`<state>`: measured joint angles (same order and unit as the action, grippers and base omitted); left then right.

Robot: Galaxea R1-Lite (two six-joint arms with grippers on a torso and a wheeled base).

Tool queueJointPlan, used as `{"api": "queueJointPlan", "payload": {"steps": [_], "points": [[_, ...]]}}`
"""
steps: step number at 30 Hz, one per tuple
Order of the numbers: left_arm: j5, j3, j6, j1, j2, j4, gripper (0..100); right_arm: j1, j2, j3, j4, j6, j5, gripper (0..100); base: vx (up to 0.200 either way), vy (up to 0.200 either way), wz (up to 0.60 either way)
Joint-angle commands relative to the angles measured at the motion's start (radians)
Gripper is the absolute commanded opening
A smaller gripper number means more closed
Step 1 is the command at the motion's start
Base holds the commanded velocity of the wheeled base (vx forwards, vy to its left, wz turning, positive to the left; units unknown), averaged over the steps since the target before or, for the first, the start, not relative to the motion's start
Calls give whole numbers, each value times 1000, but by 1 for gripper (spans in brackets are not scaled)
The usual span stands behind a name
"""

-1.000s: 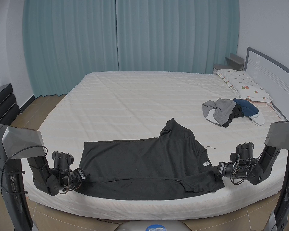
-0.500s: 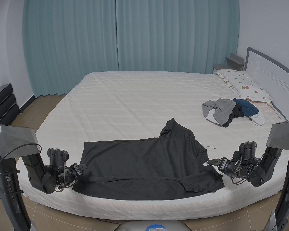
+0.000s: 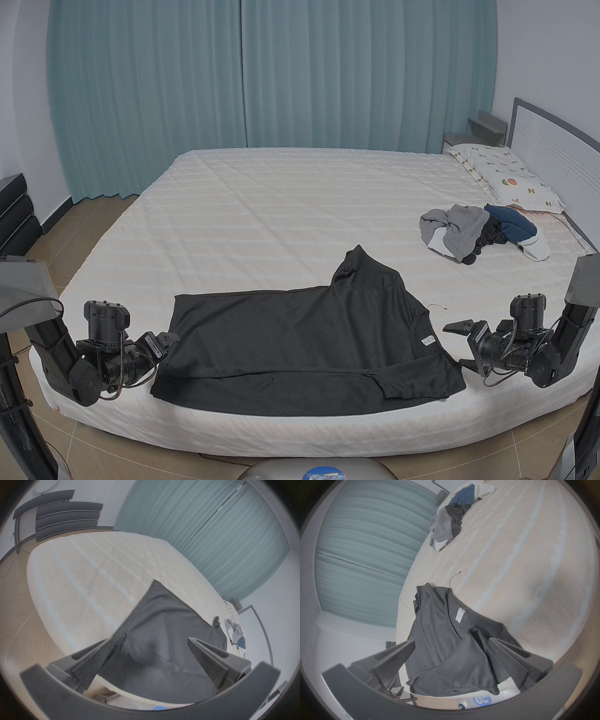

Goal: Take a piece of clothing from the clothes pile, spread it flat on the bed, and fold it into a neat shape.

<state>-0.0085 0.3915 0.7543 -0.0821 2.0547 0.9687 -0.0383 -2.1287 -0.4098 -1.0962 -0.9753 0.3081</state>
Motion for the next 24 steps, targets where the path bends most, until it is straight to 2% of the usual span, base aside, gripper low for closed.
{"api": "queueJointPlan", "payload": {"steps": [1,4,6,12,20,24], "points": [[-8,-48,17,-79,-91,-12,100,37,-10,12,-1,-23,54,100,0,0,0],[-8,-48,27,-105,-88,-25,100,37,-11,16,-1,-28,63,100,0,0,0],[-8,-22,53,-160,-45,-85,100,34,-27,22,-14,-29,69,100,0,0,0],[-7,13,54,-191,53,-94,100,29,-62,60,-114,-25,68,100,0,0,0],[1,99,54,-200,136,-111,100,21,-86,89,-188,-23,63,100,0,0,0],[7,185,56,-183,160,-186,100,21,-86,89,-189,-23,63,100,0,0,0]]}}
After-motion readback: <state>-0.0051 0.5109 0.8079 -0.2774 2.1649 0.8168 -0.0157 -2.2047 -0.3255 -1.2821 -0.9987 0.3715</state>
